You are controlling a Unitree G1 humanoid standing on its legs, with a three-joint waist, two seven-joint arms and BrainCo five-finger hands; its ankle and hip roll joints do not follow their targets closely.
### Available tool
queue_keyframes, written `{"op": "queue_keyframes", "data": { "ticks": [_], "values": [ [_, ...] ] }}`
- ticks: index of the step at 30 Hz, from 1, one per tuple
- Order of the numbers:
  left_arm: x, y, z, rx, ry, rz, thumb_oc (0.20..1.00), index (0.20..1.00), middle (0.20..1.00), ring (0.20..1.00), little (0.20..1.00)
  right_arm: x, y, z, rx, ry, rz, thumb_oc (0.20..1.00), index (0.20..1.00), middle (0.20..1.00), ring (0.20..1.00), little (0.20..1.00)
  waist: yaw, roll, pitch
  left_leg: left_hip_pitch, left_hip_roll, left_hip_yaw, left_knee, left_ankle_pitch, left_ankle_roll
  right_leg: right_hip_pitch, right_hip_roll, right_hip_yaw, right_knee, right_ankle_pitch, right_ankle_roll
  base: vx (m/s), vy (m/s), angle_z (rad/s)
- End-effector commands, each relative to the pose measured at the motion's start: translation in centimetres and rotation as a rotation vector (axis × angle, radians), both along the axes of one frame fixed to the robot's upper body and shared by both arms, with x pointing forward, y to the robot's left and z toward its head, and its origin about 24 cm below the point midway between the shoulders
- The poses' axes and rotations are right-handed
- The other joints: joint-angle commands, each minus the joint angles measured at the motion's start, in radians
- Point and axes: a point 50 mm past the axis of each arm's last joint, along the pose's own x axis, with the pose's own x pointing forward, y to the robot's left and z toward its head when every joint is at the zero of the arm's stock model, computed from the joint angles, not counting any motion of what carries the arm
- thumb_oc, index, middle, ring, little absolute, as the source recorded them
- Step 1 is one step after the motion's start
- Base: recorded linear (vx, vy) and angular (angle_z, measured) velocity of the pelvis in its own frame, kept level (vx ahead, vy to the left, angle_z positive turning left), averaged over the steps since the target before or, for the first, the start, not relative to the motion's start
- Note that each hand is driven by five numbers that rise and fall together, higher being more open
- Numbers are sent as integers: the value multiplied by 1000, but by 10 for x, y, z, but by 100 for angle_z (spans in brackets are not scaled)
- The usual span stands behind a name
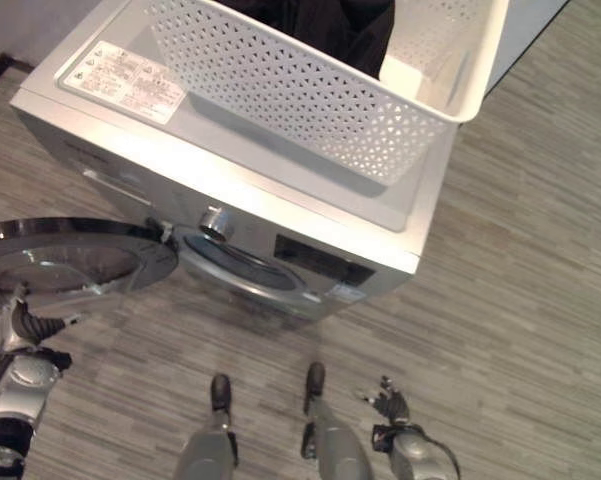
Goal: Grab the laundry basket,head to the washer,open it,put in the laundry and shut it.
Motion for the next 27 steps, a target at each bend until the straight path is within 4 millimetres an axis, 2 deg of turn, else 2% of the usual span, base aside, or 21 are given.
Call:
{"op": "queue_keyframes", "data": {
  "ticks": [1, 2, 3, 5, 6, 7, 9, 10, 11, 12, 13, 15, 17, 19, 20, 21, 22, 23, 25, 26, 27],
  "values": [
    [-10, -10, -6, -119, -37, -74, 1000, 1000, 1000, 1000, 1000, -15, -41, 3, -54, 26, -193, 1000, 1000, 1000, 1000, 1000, 10, -2, -84, -50, -23, -80, 71, -132, 75, 20, -182, -9, 8, -42, 137, 79, 95, -2],
    [-19, -25, -12, -242, -84, -109, 1000, 1000, 1000, 1000, 1000, -8, -67, 17, -95, -31, -297, 1000, 1000, 1000, 1000, 1000, 10, 6, -90, -31, -30, -78, 112, -167, 91, 43, -191, 1, 14, -37, 141, 92, 121, -1],
    [-22, -34, -14, -311, -118, -123, 1000, 1000, 1000, 1000, 1000, -1, -81, 28, -126, -83, -348, 1000, 1000, 1000, 1000, 1000, 8, 13, -93, -17, -35, -79, 131, -189, 102, 59, -197, 2, 21, -35, 145, 91, 121, -2],
    [-25, -44, -18, -383, -135, -135, 1000, 1000, 1000, 1000, 1000, 4, -92, 39, -149, -132, -389, 1000, 1000, 1000, 1000, 1000, 5, 18, -97, -11, -45, -80, 147, -201, 112, 65, -207, 8, 32, -30, 147, 49, 107, -22],
    [-26, -54, -21, -449, -143, -164, 1000, 1000, 1000, 1000, 1000, 10, -105, 52, -177, -192, -431, 1000, 1000, 1000, 1000, 1000, -1, 26, -103, 2, -55, -85, 160, -222, 125, 75, -214, 11, 51, -29, 151, 104, 217, -19],
    [-32, -71, -30, -563, -139, -190, 1000, 1000, 1000, 1000, 1000, 21, -124, 83, -257, -316, -452, 1000, 1000, 1000, 1000, 1000, -10, 37, -115, 20, -73, -97, 173, -243, 146, 82, -230, 17, 91, -28, 155, 70, 165, -9],
    [-33, -80, -33, -601, -124, -216, 1000, 1000, 1000, 1000, 1000, 24, -130, 95, -291, -358, -458, 1000, 1000, 1000, 1000, 1000, -13, 39, -120, 23, -82, -104, 174, -243, 153, 82, -237, 18, 114, -28, 155, 35, 142, -2],
    [-30, -95, -39, -639, -70, -281, 1000, 1000, 1000, 1000, 1000, 36, -143, 130, -399, -468, -439, 1000, 1000, 1000, 1000, 1000, -28, 49, -126, 41, -94, -135, 177, -254, 168, 81, -235, 37, 195, -32, 151, 52, 177, -1],
    [-29, -102, -42, -649, -39, -320, 1000, 1000, 1000, 1000, 1000, 39, -149, 145, -448, -514, -430, 1000, 1000, 1000, 1000, 1000, -34, 52, -127, 46, -100, -149, 177, -253, 176, 74, -227, 50, 244, -27, 147, 32, 135, 8],
    [-29, -103, -42, -650, -40, -322, 1000, 1000, 1000, 1000, 1000, 39, -149, 146, -449, -515, -431, 1000, 1000, 1000, 1000, 1000, -33, 51, -129, 41, -102, -148, 175, -247, 176, 67, -229, 52, 244, -23, 146, 12, 158, 27],
    [-28, -112, -44, -654, 12, -386, 1000, 1000, 1000, 1000, 1000, 60, -160, 195, -582, -649, -371, 1000, 1000, 1000, 1000, 1000, -39, 67, -118, 74, -103, -170, 171, -255, 198, 14, -182, 81, 405, -19, 134, -7, 114, 28],
    [-28, -113, -44, -655, 11, -386, 1000, 1000, 1000, 1000, 1000, 60, -160, 196, -583, -651, -371, 1000, 1000, 1000, 1000, 1000, -38, 67, -120, 70, -104, -167, 169, -248, 197, 8, -182, 84, 404, -14, 133, 14, 66, -1],
    [-28, -119, -46, -683, 27, -414, 1000, 1000, 1000, 1000, 1000, 78, -163, 244, -726, -749, -270, 1000, 1000, 1000, 1000, 1000, -43, 73, -130, 115, -108, -182, 141, -255, 207, -34, -124, 76, 382, -36, 119, 142, 48, -17],
    [-27, -121, -44, -681, 29, -431, 1000, 1000, 1000, 1000, 1000, 84, -160, 278, -809, -846, -230, 1000, 1000, 1000, 1000, 1000, -45, 74, -135, 136, -115, -191, 124, -258, 205, -53, -93, 81, 316, -55, 117, 131, 27, -13],
    [-27, -122, -44, -682, 28, -431, 1000, 1000, 1000, 1000, 1000, 84, -160, 278, -811, -846, -229, 1000, 1000, 1000, 1000, 1000, -46, 77, -134, 139, -112, -191, 121, -259, 204, -49, -91, 80, 312, -54, 117, 103, 1, -9],
    [-27, -121, -44, -682, 23, -427, 1000, 1000, 1000, 1000, 1000, 89, -157, 293, -848, -888, -213, 1000, 1000, 1000, 1000, 1000, -46, 78, -134, 152, -114, -195, 116, -263, 201, -56, -84, 80, 257, -49, 118, 175, -44, 2],
    [-23, -124, -42, -671, 21, -454, 1000, 1000, 1000, 1000, 1000, 95, -149, 331, -952, -991, -154, 1000, 1000, 1000, 1000, 1000, -46, 72, -128, 170, -115, -213, 121, -277, 194, -91, -78, 97, 173, -37, 124, 170, -41, -3],
    [-22, -125, -42, -672, 19, -454, 1000, 1000, 1000, 1000, 1000, 96, -149, 332, -955, -993, -153, 1000, 1000, 1000, 1000, 1000, -48, 75, -127, 169, -114, -214, 122, -278, 194, -88, -77, 95, 166, -33, 125, 176, -60, -14],
    [-18, -126, -38, -655, 7, -470, 1000, 1000, 1000, 1000, 1000, 106, -142, 367, -1021, -1077, -127, 1000, 1000, 1000, 1000, 1000, -36, 63, -126, 186, -115, -219, 131, -295, 184, -105, -82, 77, 99, -11, 136, 174, -77, 12],
    [-16, -127, -36, -652, -5, -478, 1000, 1000, 1000, 1000, 1000, 114, -131, 399, -1096, -1145, -82, 1000, 1000, 1000, 1000, 1000, -30, 53, -130, 206, -112, -220, 135, -310, 176, -102, -79, 37, 66, -2, 137, 176, -83, 47],
    [-16, -127, -36, -656, -10, -473, 1000, 1000, 1000, 1000, 1000, 117, -130, 401, -1097, -1150, -77, 1000, 1000, 1000, 1000, 1000, -37, 58, -127, 208, -110, -221, 134, -311, 176, -98, -77, 34, 63, -1, 137, 260, -121, 34]
  ]
}}
